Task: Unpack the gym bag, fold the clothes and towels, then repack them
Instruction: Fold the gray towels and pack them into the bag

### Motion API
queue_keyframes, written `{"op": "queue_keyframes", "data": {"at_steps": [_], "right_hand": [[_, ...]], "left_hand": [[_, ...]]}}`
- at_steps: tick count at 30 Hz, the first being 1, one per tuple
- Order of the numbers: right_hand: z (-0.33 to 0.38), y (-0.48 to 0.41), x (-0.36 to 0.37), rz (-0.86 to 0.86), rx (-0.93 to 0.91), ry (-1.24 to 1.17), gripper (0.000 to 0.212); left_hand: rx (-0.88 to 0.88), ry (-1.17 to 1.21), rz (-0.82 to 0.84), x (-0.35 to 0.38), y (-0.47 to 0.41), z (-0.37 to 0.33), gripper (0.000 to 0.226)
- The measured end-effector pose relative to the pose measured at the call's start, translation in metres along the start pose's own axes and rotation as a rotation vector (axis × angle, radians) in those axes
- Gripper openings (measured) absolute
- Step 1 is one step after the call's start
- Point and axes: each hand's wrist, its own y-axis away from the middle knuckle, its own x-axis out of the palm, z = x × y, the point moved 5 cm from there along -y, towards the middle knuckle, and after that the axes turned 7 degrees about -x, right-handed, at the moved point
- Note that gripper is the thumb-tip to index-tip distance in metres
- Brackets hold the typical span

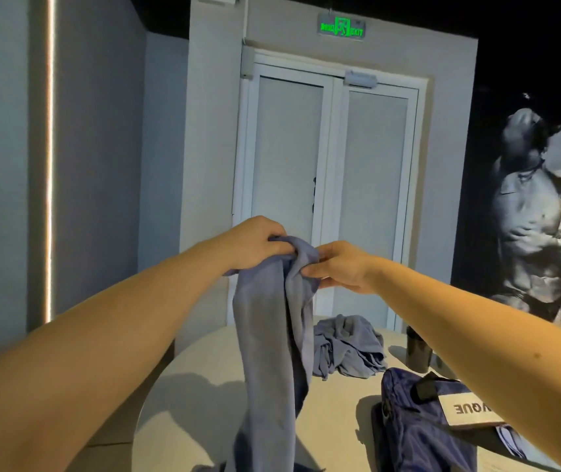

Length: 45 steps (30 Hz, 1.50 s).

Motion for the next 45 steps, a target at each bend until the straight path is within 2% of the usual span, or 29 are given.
{"op": "queue_keyframes", "data": {"at_steps": [3, 6, 8, 12, 14, 17, 19, 22, 24, 28, 33, 38, 42, 45], "right_hand": [[-0.003, 0.001, -0.011, -0.089, 0.041, 0.014, 0.015], [-0.012, 0.003, -0.031, -0.22, 0.075, 0.107, 0.011], [-0.019, 0.01, -0.042, -0.247, 0.124, 0.014, 0.011], [-0.028, 0.032, -0.049, -0.034, 0.167, -0.29, 0.026], [-0.028, 0.04, -0.054, 0.03, 0.142, -0.406, 0.032], [-0.02, 0.044, -0.064, -0.002, 0.091, -0.483, 0.038], [-0.008, 0.045, -0.068, -0.038, 0.052, -0.495, 0.041], [0.018, 0.051, -0.075, -0.102, -0.007, -0.578, 0.051], [0.037, 0.055, -0.081, -0.139, -0.047, -0.666, 0.05], [0.078, 0.06, -0.094, -0.184, -0.111, -0.852, 0.047], [0.129, 0.059, -0.109, -0.191, -0.194, -0.98, 0.041], [0.136, 0.04, -0.122, -0.309, -0.23, -0.789, 0.047], [0.096, 0.01, -0.115, -0.371, -0.146, -0.618, 0.038], [0.046, -0.019, -0.111, -0.446, -0.068, -0.45, 0.039]], "left_hand": [[-0.042, -0.071, 0.024, -0.015, 0.011, 0.01, 0.025], [-0.089, -0.239, 0.076, -0.024, 0.02, 0.029, 0.022], [-0.152, -0.221, 0.078, -0.031, 0.027, 0.051, 0.027], [-0.296, -0.012, 0.089, -0.041, 0.047, 0.085, 0.023], [-0.356, 0.212, 0.089, -0.045, 0.056, 0.088, 0.024], [-0.404, 0.597, 0.107, -0.056, 0.062, 0.081, 0.056], [-0.384, 0.753, 0.101, -0.067, 0.061, 0.066, 0.079], [-0.341, 0.87, 0.061, -0.085, 0.058, 0.036, 0.088], [-0.31, 0.896, 0.035, -0.099, 0.057, 0.013, 0.091], [-0.274, 0.918, -0.065, -0.135, 0.056, -0.028, 0.055], [-0.197, 0.923, -0.153, -0.175, 0.046, -0.06, 0.041], [-0.196, 0.824, -0.241, -0.187, 0.023, -0.042, 0.048], [-0.311, 0.531, -0.315, -0.164, -0.01, 0.015, 0.023], [-0.378, 0.381, -0.319, -0.138, -0.027, 0.058, 0.023]]}}
